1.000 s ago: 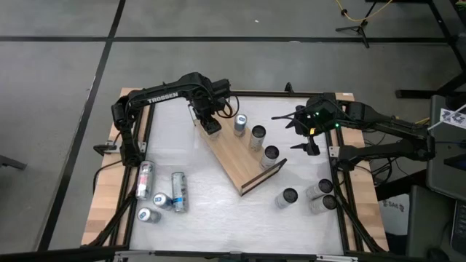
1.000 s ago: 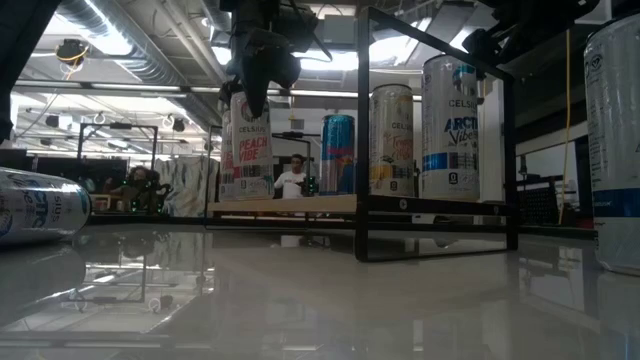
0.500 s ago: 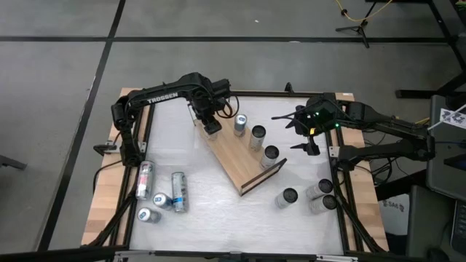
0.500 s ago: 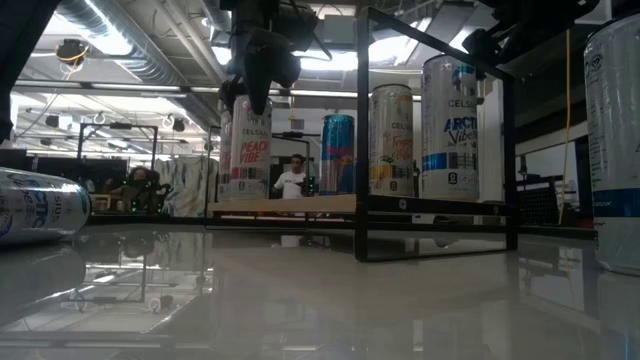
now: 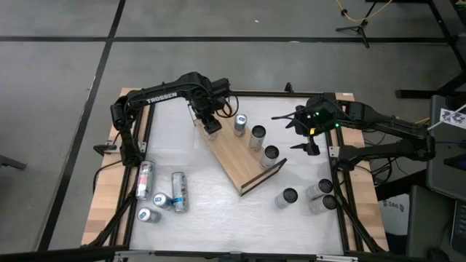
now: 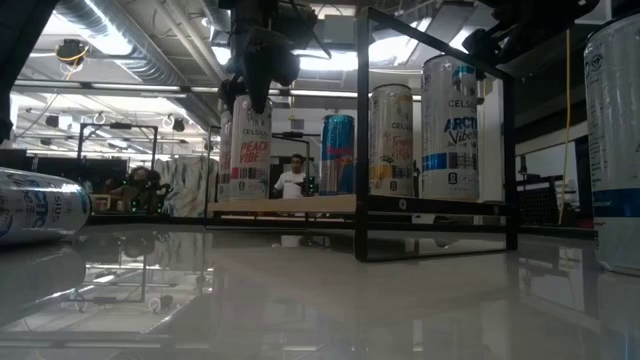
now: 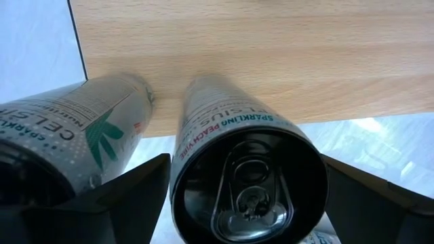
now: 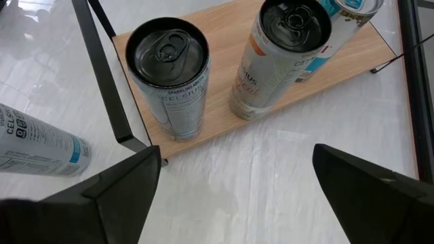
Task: Place canned beverage on shelf
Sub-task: Put the right white-pink soda can on the shelf and align with the other white-pink soda can
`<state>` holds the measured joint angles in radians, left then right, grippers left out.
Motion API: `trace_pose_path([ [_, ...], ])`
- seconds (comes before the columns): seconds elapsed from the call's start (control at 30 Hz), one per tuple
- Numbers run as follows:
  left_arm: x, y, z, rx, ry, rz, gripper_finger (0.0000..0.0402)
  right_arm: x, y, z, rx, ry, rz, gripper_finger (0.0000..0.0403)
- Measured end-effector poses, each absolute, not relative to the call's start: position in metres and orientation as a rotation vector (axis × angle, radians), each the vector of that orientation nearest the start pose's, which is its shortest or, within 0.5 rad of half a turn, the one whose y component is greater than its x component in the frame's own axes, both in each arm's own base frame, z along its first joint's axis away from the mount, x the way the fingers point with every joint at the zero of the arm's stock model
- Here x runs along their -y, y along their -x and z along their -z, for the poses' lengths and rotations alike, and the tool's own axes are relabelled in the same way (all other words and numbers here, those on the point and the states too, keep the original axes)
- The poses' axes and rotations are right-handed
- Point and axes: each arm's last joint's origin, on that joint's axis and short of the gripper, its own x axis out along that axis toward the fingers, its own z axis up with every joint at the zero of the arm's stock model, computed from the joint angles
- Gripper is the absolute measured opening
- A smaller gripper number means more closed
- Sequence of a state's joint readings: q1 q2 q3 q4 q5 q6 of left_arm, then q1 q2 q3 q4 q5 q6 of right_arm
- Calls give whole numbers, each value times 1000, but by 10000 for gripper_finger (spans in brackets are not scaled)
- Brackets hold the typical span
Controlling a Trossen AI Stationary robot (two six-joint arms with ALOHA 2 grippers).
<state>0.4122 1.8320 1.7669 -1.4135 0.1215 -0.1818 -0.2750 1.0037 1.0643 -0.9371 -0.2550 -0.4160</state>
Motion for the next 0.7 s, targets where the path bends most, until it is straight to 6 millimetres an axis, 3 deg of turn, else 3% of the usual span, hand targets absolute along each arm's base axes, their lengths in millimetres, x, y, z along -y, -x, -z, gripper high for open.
trace_pose_path([
  [0.3, -135, -318, -323, -1347, 523, -369, 347, 42, -176, -327, -831, 162, -156, 379],
  [0.7, -130, -316, -400, -1079, 474, -328, 347, 42, -176, -327, -831, 161, -156, 379],
])
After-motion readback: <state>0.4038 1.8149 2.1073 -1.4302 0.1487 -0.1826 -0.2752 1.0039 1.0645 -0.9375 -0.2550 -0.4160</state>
